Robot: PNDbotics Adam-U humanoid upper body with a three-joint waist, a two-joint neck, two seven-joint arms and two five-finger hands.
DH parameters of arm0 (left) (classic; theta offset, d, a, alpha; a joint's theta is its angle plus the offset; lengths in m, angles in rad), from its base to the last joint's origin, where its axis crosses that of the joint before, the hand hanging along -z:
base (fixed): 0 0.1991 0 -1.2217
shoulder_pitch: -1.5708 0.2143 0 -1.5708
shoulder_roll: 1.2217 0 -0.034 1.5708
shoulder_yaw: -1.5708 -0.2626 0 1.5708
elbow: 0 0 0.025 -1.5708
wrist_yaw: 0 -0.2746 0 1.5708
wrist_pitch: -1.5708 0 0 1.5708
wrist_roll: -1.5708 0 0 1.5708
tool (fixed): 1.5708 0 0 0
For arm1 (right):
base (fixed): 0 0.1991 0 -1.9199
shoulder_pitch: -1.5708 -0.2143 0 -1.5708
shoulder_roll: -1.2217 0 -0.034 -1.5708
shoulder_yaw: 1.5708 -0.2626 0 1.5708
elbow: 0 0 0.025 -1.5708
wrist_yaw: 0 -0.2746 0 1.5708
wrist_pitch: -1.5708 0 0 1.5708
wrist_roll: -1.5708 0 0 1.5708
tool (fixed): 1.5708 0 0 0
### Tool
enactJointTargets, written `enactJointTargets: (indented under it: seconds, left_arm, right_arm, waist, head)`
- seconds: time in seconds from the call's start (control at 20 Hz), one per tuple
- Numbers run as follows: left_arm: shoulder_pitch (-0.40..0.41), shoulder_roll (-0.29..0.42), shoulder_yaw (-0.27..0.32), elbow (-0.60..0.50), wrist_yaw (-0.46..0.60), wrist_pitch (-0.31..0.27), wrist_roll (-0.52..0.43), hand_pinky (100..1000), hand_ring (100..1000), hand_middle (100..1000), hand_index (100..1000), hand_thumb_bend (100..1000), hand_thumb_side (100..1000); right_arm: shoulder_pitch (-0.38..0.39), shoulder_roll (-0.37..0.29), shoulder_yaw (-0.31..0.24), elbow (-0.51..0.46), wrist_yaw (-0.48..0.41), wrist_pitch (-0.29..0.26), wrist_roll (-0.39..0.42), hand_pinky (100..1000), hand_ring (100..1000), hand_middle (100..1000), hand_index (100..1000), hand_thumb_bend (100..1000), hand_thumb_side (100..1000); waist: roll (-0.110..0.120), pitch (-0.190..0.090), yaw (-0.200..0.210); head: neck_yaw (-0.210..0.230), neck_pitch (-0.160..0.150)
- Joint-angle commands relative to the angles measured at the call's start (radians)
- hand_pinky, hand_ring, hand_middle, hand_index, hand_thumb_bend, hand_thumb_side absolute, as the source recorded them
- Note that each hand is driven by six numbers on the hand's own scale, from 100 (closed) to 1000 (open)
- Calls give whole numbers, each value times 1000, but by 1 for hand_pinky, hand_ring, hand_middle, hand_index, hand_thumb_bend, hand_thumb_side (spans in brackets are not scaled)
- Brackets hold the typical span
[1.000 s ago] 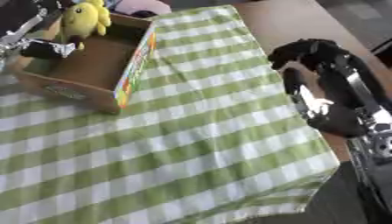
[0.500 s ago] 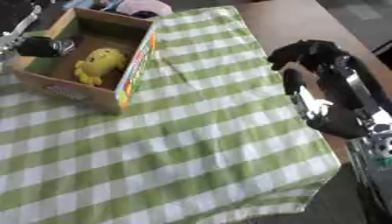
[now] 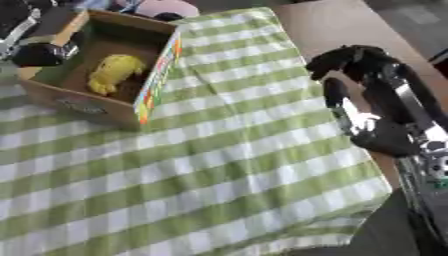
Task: Pick up objects on the table and place them in the box.
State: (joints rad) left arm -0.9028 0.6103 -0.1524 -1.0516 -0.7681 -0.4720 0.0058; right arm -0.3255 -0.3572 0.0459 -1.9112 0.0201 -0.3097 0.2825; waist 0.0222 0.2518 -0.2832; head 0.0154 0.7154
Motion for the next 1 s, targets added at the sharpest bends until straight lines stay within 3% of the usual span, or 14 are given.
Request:
enactJointTargets:
  seconds: [0.05, 0.3, 0.55, 0.75, 1.0]
  left_arm:
    - [17, 79, -8, -140, 138, -2, -93, 794, 783, 805, 926, 100, 723]
    - [120, 152, 4, -395, 373, 46, -180, 776, 763, 778, 929, 100, 686]
    - [246, 191, 42, -632, 579, 117, -235, 751, 725, 730, 929, 100, 729]
    - [354, 184, 75, -792, 691, 163, -277, 735, 696, 695, 925, 100, 758]
    - [473, 124, 100, -931, 782, 200, -337, 731, 683, 681, 929, 100, 774]
  right_arm:
    - [-8, -14, -14, -7, 2, 0, -6, 782, 727, 554, 746, 100, 525]
    - [-2, -15, -20, -5, 5, -1, -10, 783, 727, 555, 746, 100, 525]
    - [2, -14, -27, -3, 8, -1, -14, 784, 728, 555, 747, 100, 525]
    - [7, -12, -31, -3, 8, -4, -13, 785, 728, 555, 748, 100, 525]
    - [17, -7, -41, 1, 12, -5, -20, 786, 728, 555, 748, 100, 526]
  waist:
    - [-4, -15, 5]
    - [-6, -17, 23]
    - [-9, -14, 48]
    - [-14, -11, 66]
    - [-20, -9, 94]
  head:
    - [-7, -9]
    - [-14, -10]
    - [-9, -8]
    - [0, -2]
    - [35, 11]
